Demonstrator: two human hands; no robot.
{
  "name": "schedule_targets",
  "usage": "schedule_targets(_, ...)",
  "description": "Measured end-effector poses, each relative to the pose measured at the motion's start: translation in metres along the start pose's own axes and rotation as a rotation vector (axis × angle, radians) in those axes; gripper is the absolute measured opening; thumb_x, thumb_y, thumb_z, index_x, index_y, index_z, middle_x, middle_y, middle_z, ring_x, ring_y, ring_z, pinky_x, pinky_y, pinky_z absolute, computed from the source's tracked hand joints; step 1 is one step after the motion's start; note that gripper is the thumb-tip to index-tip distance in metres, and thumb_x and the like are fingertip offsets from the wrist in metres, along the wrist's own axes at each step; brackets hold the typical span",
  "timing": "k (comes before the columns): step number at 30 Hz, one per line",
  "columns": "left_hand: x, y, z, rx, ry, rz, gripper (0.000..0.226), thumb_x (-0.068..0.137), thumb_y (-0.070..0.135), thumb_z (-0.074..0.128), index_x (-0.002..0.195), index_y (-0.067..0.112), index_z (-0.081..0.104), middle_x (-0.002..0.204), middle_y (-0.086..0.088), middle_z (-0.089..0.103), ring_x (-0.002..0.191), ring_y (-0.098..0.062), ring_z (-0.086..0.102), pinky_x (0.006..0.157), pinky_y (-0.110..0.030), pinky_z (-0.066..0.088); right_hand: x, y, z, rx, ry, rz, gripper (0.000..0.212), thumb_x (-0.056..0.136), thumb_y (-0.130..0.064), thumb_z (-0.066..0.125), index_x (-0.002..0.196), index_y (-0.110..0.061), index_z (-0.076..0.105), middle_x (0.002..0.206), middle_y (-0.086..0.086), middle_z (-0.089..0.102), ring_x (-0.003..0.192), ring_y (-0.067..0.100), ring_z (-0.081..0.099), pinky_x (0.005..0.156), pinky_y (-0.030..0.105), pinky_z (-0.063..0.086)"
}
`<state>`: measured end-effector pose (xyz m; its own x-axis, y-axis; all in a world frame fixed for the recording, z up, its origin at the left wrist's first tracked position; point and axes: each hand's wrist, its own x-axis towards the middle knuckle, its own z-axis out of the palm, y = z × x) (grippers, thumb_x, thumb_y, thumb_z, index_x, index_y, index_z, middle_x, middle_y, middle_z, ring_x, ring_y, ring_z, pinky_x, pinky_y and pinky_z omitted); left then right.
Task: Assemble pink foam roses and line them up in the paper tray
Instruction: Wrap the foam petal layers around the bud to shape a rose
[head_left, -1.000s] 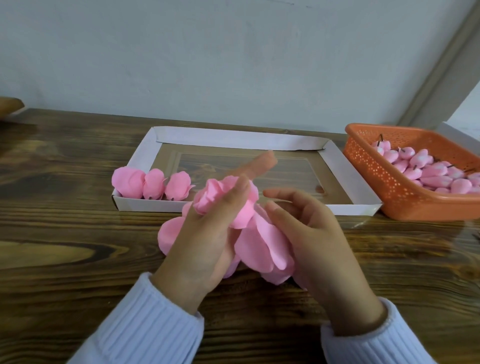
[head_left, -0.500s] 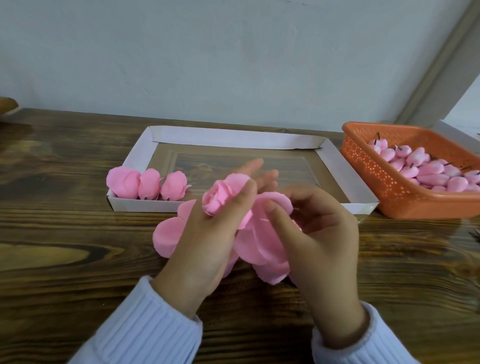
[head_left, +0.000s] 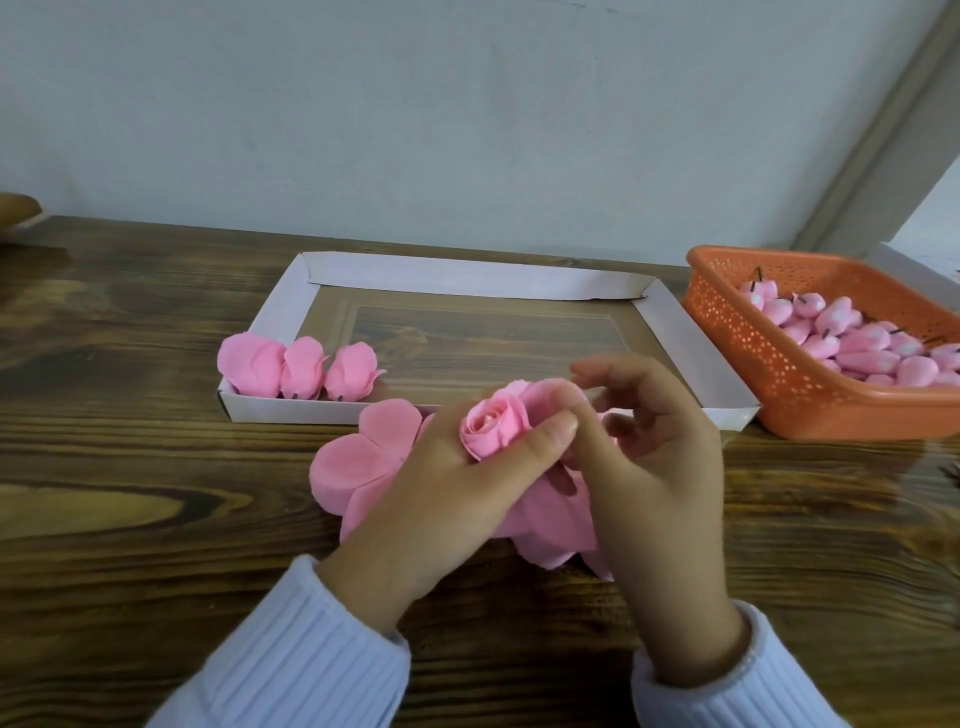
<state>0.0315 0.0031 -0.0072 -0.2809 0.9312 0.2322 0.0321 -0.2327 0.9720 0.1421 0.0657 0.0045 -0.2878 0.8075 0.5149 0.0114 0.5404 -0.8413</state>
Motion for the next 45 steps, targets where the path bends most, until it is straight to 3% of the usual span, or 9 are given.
schedule_targets(6, 0.005, 0.000, 0.001, -0.170, 0.171, -0.009, 0.020, 0.083, 0.035, 0.068, 0.065, 0.025, 0.069, 0.064, 0.008, 0.064, 0.065, -0.005, 0.063, 0.062, -0.020, 0.051, 0.001, 0.003, 0.003, 0.362, -0.125, 0.281, 0.023, 0.083, -0.033, 0.054, 0.101, -0.020, 0.061, 0.092, 0.001, 0.071, 0.084, 0.015, 0.069, 0.072, 0.028, 0.054)
schedule_targets(11, 0.009, 0.003, -0.001, -0.495, 0.351, -0.077, 0.019, 0.063, 0.034, 0.072, 0.070, 0.017, 0.070, 0.058, 0.004, 0.059, 0.054, -0.006, 0.060, 0.054, -0.023, 0.051, -0.003, 0.001, 0.005, 0.038, -0.322, 0.164, 0.024, 0.078, -0.035, 0.063, 0.100, -0.025, 0.061, 0.086, -0.010, 0.072, 0.078, 0.006, 0.068, 0.069, 0.021, 0.054)
schedule_targets(18, 0.010, 0.005, -0.001, -0.498, 0.410, -0.121, 0.020, 0.061, 0.043, 0.068, 0.062, 0.024, 0.071, 0.057, 0.004, 0.060, 0.052, -0.012, 0.062, 0.049, -0.027, 0.053, -0.006, 0.000, 0.003, -0.215, -0.427, -0.052, 0.028, 0.072, -0.038, 0.073, 0.097, -0.031, 0.063, 0.088, -0.021, 0.065, 0.076, 0.003, 0.063, 0.059, 0.011, 0.046)
schedule_targets(24, 0.011, -0.001, 0.000, -0.437, 0.413, -0.152, 0.024, 0.092, 0.027, 0.059, 0.080, 0.007, 0.059, 0.067, -0.004, 0.062, 0.064, -0.021, 0.064, 0.056, -0.028, 0.053, -0.005, 0.005, 0.005, -0.319, -0.223, -0.194, 0.012, 0.081, -0.013, 0.064, 0.085, -0.022, 0.070, 0.073, -0.016, 0.066, 0.065, 0.008, 0.060, 0.056, 0.020, 0.046)
schedule_targets(28, 0.010, -0.004, 0.000, -0.341, 0.413, -0.143, 0.029, 0.079, 0.037, 0.065, 0.083, 0.009, 0.059, 0.070, -0.007, 0.062, 0.074, -0.025, 0.064, 0.065, -0.034, 0.053, -0.008, 0.004, 0.007, -0.378, -0.125, -0.275, 0.009, 0.081, -0.012, 0.063, 0.079, -0.019, 0.069, 0.062, -0.016, 0.056, 0.060, 0.007, 0.052, 0.054, 0.010, 0.037)
schedule_targets(33, 0.008, -0.003, 0.001, -0.263, 0.379, -0.145, 0.026, 0.074, 0.045, 0.065, 0.074, 0.019, 0.067, 0.066, -0.001, 0.065, 0.069, -0.016, 0.065, 0.061, -0.032, 0.050, -0.009, 0.006, 0.008, -0.388, -0.060, -0.300, 0.014, 0.083, -0.013, 0.061, 0.069, -0.012, 0.064, 0.056, -0.005, 0.055, 0.054, 0.015, 0.050, 0.050, 0.025, 0.039)
schedule_targets(38, 0.003, -0.001, 0.005, -0.069, 0.213, -0.021, 0.030, 0.080, 0.058, 0.067, 0.076, 0.029, 0.074, 0.059, 0.010, 0.064, 0.052, 0.002, 0.057, 0.049, -0.013, 0.044, -0.007, 0.003, 0.006, -0.284, 0.023, -0.249, 0.007, 0.083, -0.024, 0.065, 0.077, -0.024, 0.063, 0.061, -0.012, 0.059, 0.059, 0.011, 0.058, 0.051, 0.022, 0.046)
schedule_targets(42, 0.001, 0.000, 0.005, 0.007, 0.115, 0.055, 0.038, 0.075, 0.055, 0.061, 0.086, 0.021, 0.072, 0.075, 0.007, 0.072, 0.071, -0.001, 0.066, 0.062, -0.015, 0.049, -0.005, 0.003, 0.004, -0.191, 0.074, -0.091, 0.014, 0.076, -0.032, 0.070, 0.086, -0.027, 0.062, 0.065, -0.011, 0.063, 0.065, 0.005, 0.062, 0.055, 0.014, 0.048)
schedule_targets(45, 0.000, 0.000, 0.006, 0.019, 0.109, 0.040, 0.047, 0.069, 0.054, 0.076, 0.091, 0.013, 0.069, 0.072, 0.008, 0.071, 0.065, 0.002, 0.064, 0.057, -0.011, 0.046, -0.002, 0.004, 0.002, -0.136, 0.027, 0.024, 0.016, 0.074, -0.024, 0.073, 0.088, -0.027, 0.067, 0.072, -0.011, 0.068, 0.072, 0.004, 0.065, 0.059, 0.014, 0.050)
